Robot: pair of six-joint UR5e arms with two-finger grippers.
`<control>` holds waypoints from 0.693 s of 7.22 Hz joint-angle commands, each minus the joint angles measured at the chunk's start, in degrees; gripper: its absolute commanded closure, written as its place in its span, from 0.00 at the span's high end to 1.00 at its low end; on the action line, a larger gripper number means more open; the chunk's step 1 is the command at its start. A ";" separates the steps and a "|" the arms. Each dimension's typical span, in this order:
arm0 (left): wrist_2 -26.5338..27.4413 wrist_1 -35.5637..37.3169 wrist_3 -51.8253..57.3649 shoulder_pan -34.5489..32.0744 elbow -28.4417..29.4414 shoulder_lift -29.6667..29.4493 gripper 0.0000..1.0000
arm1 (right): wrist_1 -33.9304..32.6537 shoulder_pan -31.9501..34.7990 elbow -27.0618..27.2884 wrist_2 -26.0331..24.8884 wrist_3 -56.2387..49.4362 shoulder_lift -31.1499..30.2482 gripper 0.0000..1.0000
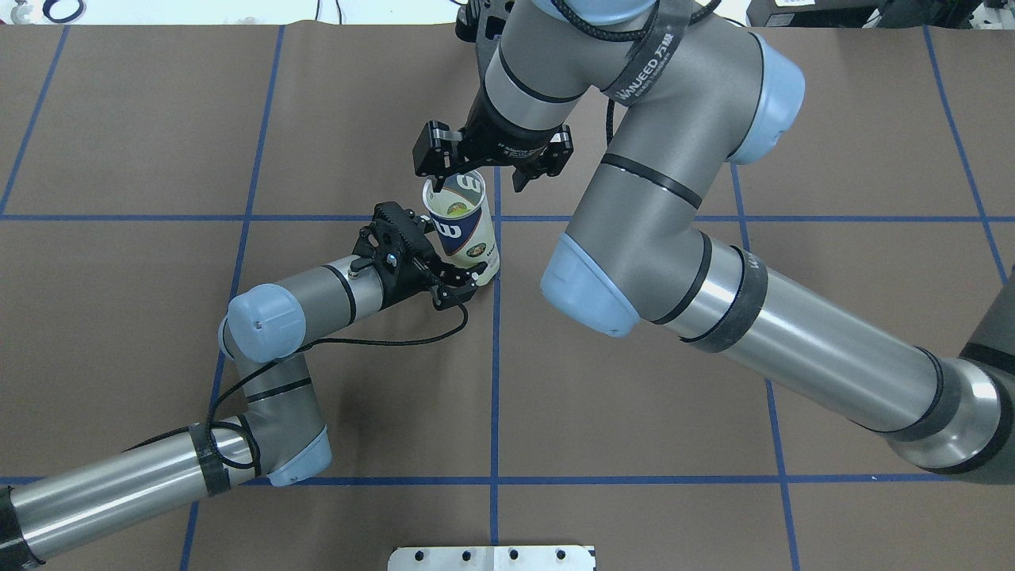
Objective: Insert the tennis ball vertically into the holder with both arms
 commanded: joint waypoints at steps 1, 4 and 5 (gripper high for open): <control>-0.16 -0.08 0.00 0.00 -1.56 1.95 0.99 | -0.90 3.52 1.39 3.86 0.00 0.12 0.98; -1.04 -0.08 0.00 0.00 -1.75 2.13 0.99 | -0.90 4.33 1.57 4.33 0.00 0.03 0.98; -2.52 0.10 0.00 0.00 -3.49 2.39 0.99 | -0.90 4.60 1.57 4.33 0.00 -0.06 0.98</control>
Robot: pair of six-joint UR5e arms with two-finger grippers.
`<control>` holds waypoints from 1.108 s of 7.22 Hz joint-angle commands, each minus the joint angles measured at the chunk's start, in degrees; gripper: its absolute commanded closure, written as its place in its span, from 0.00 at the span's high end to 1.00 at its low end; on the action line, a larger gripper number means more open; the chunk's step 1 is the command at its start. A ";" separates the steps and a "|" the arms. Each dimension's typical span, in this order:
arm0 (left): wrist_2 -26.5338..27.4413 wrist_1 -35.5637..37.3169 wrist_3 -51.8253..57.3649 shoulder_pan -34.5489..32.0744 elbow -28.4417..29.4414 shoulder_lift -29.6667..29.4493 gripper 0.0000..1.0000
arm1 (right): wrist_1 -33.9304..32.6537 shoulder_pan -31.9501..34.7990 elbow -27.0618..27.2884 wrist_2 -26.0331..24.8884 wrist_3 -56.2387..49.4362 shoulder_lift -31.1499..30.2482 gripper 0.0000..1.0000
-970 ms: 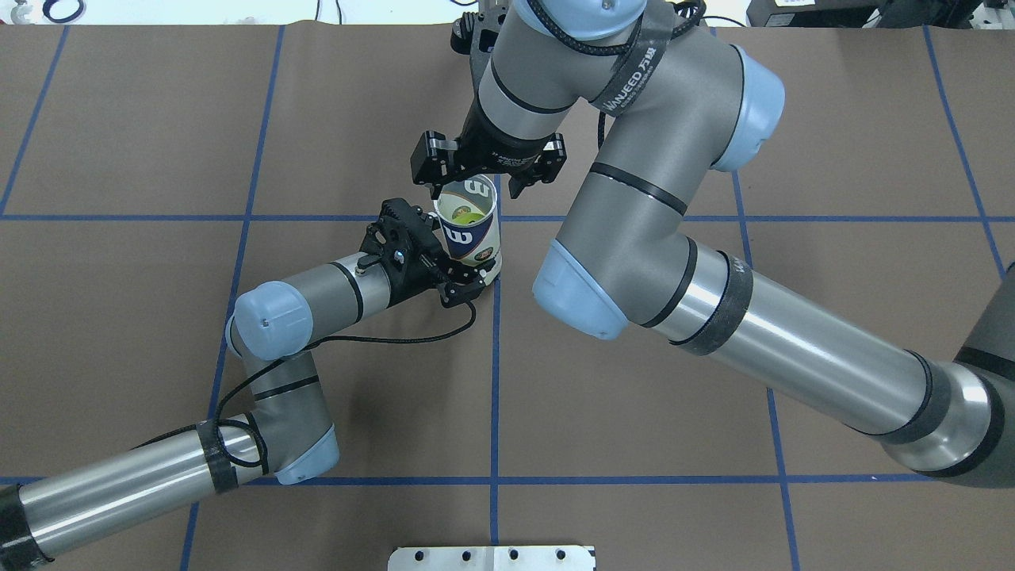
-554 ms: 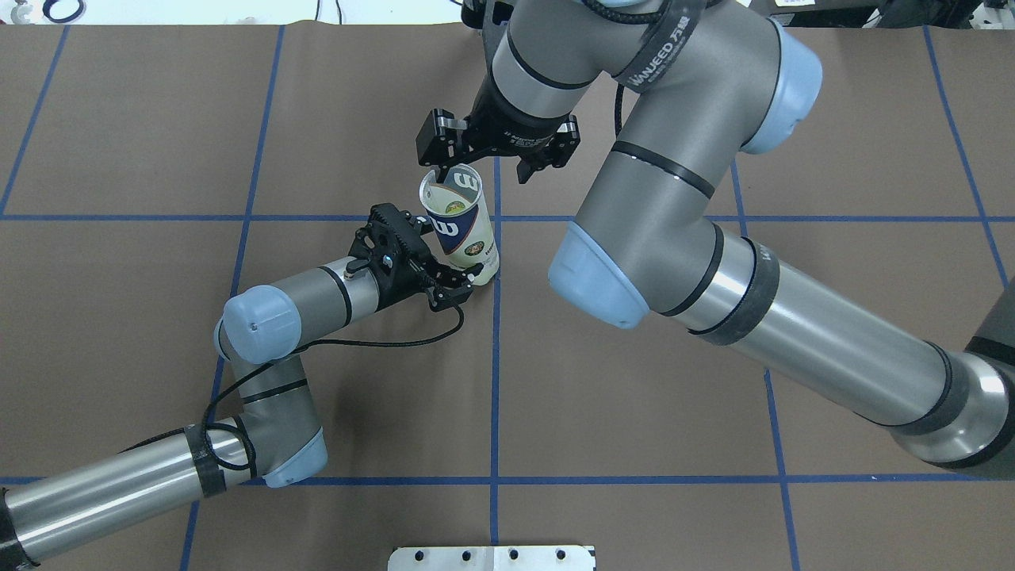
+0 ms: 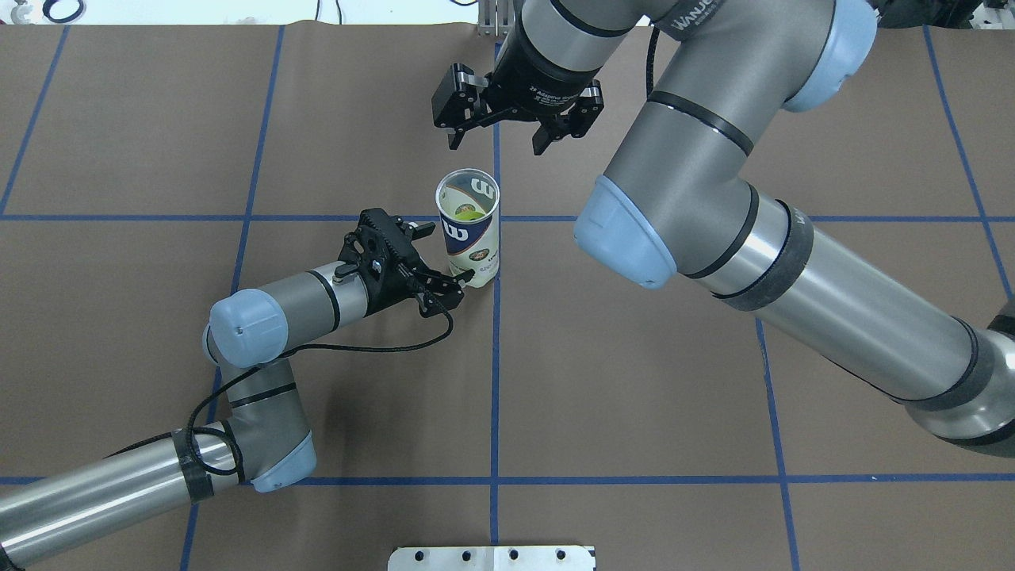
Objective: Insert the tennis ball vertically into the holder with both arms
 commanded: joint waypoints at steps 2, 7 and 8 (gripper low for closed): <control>-2.12 0.66 0.00 -0.11 -6.10 4.36 0.99 | 0.00 0.74 0.03 0.06 0.00 -0.24 0.98; -15.10 9.49 -0.17 -11.84 -15.08 13.34 0.99 | 0.08 4.16 2.92 -0.46 -1.05 -6.11 0.99; -16.08 15.72 -0.35 -15.80 -15.79 13.96 0.99 | 0.08 5.56 3.01 -0.38 -0.97 -7.70 0.99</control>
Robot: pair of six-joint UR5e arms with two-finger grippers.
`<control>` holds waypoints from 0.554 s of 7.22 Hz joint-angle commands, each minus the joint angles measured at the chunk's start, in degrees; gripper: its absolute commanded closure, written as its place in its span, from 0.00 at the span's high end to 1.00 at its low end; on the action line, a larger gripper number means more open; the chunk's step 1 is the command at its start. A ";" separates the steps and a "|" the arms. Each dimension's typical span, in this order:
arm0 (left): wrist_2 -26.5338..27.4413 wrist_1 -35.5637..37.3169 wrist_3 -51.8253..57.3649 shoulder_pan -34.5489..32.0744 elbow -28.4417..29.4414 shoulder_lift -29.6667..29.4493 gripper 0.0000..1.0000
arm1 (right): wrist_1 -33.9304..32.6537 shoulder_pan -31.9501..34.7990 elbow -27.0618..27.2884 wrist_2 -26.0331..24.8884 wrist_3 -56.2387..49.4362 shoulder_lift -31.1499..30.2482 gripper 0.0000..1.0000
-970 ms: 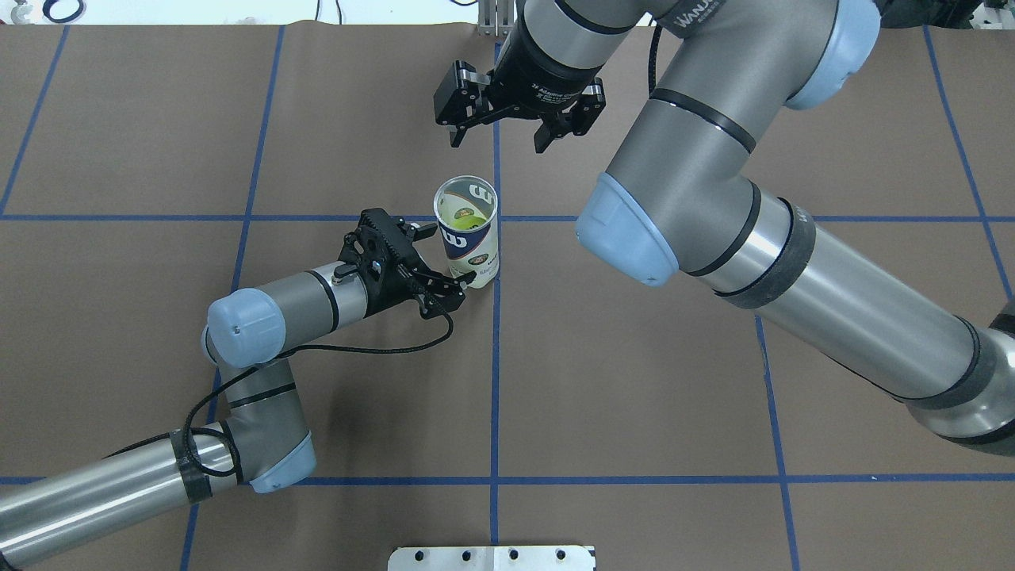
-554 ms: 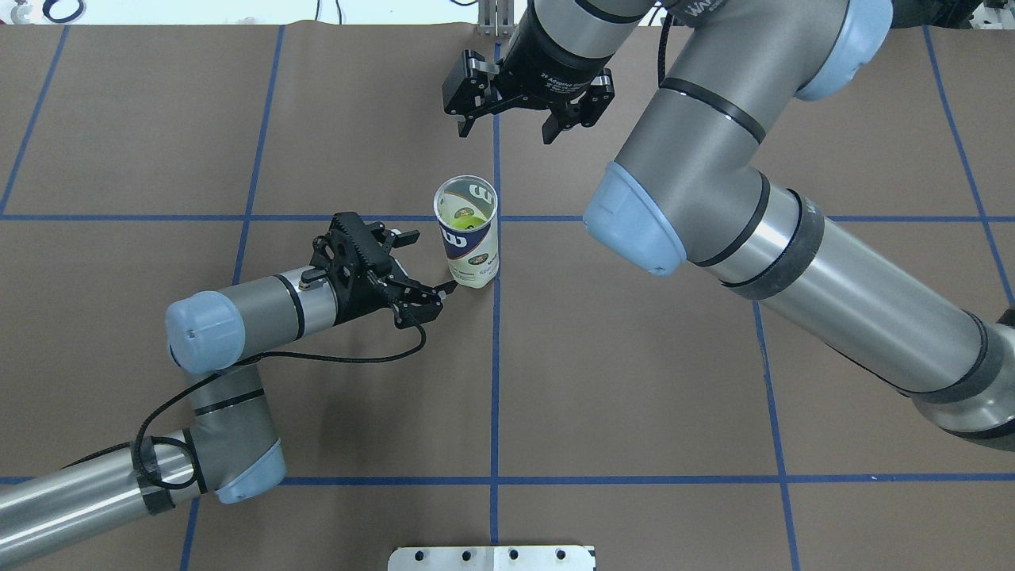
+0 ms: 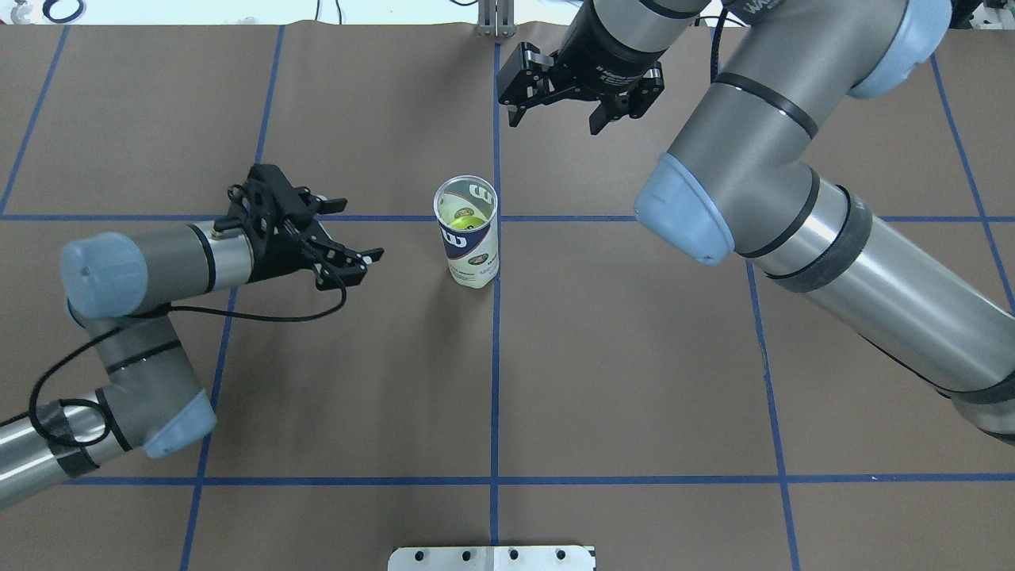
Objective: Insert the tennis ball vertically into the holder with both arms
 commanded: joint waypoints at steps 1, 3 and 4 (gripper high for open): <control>-5.89 14.41 -0.61 -9.34 -1.62 1.35 0.99 | 0.10 2.86 1.07 -0.14 0.02 -4.11 0.99; -22.78 33.91 0.17 -22.84 -1.80 0.30 0.99 | 0.45 7.34 1.42 0.04 0.37 -7.19 0.99; -31.06 41.05 3.22 -28.74 -1.45 0.30 0.99 | 0.45 8.84 1.34 -0.22 0.72 -8.33 0.99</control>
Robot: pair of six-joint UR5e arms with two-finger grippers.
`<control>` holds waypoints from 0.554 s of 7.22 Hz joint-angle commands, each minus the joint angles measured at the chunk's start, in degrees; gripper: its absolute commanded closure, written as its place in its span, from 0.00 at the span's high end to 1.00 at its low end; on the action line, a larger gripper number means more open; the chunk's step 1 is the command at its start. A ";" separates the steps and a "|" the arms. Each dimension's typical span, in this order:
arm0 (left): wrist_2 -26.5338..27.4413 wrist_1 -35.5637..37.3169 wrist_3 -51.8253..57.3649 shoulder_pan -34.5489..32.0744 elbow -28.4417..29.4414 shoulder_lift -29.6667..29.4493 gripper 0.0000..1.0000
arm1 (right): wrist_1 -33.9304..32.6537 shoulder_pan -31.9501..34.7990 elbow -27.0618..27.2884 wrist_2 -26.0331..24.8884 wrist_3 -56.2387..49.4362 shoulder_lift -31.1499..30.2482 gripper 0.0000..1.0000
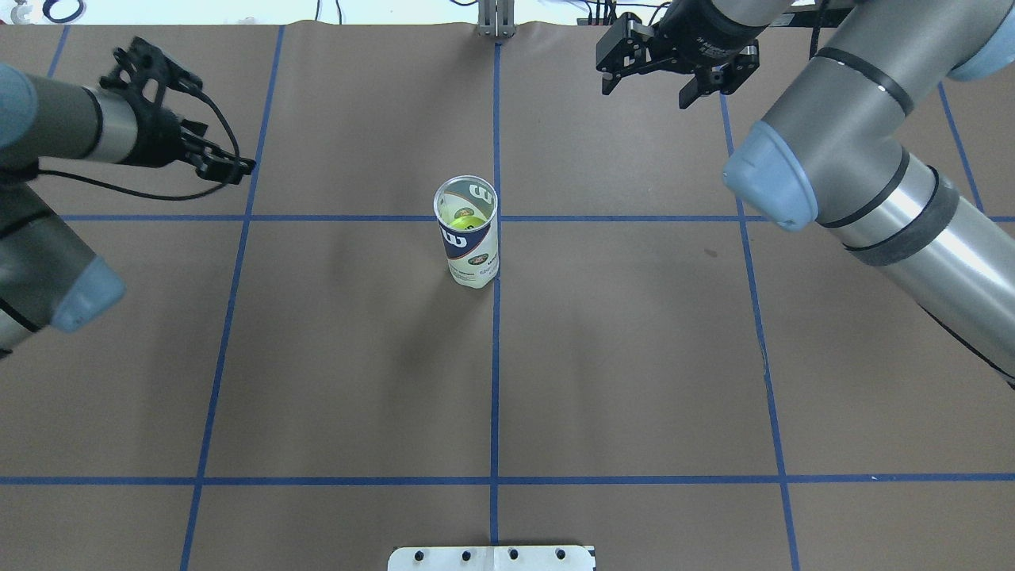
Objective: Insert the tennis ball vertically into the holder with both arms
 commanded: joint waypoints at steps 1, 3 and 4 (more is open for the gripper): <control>-11.47 18.83 7.87 -11.50 -0.16 -0.19 0.99 | 0.48 3.80 0.19 -0.01 -0.52 -3.64 0.99; -12.01 31.26 8.54 -19.42 -0.25 -1.15 1.00 | 0.57 4.61 0.02 0.16 -0.70 -5.14 0.99; -12.01 34.19 9.67 -19.88 -0.16 -0.72 1.00 | 0.66 5.05 0.11 -0.18 -2.62 -6.63 0.99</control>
